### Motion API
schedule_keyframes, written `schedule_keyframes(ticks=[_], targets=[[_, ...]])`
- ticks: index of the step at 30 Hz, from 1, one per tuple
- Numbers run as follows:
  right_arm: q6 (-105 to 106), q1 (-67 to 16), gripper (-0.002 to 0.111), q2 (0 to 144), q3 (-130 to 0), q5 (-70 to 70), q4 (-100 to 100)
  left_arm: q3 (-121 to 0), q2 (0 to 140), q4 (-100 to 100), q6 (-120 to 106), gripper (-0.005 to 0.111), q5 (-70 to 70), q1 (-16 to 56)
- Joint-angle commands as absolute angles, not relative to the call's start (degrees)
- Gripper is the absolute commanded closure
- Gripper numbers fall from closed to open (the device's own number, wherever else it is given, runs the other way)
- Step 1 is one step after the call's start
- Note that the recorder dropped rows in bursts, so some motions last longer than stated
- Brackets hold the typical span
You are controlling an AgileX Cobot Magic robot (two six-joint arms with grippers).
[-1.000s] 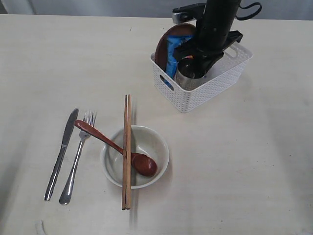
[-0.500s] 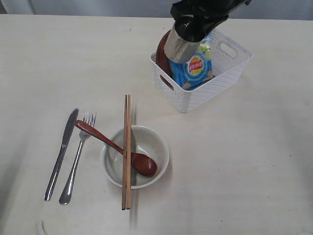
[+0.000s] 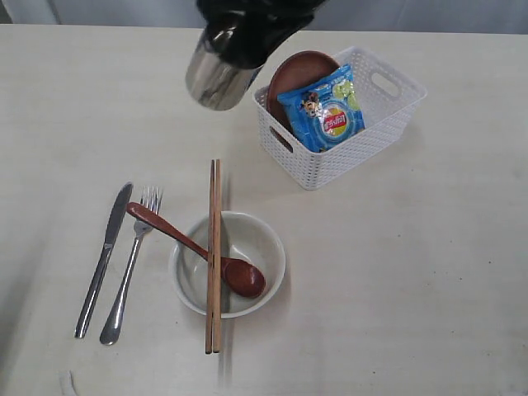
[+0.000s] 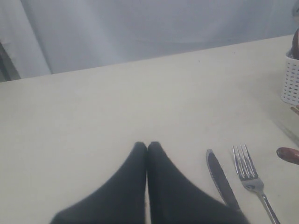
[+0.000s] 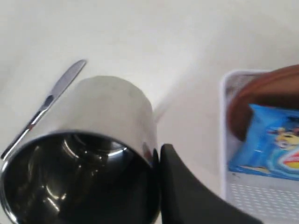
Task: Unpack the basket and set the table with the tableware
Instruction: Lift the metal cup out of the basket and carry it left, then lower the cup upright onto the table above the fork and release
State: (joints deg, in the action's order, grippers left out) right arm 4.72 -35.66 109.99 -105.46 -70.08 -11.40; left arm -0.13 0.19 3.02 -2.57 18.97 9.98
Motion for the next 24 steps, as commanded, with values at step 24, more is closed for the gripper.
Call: schedule_keyframes(ticks=[24], targets=[[-12.20, -43.58, 0.109, 144.28, -138.39, -66.69, -2.00, 0.00, 0.00, 2.94, -2.55, 0.107, 18.60, 9.84]])
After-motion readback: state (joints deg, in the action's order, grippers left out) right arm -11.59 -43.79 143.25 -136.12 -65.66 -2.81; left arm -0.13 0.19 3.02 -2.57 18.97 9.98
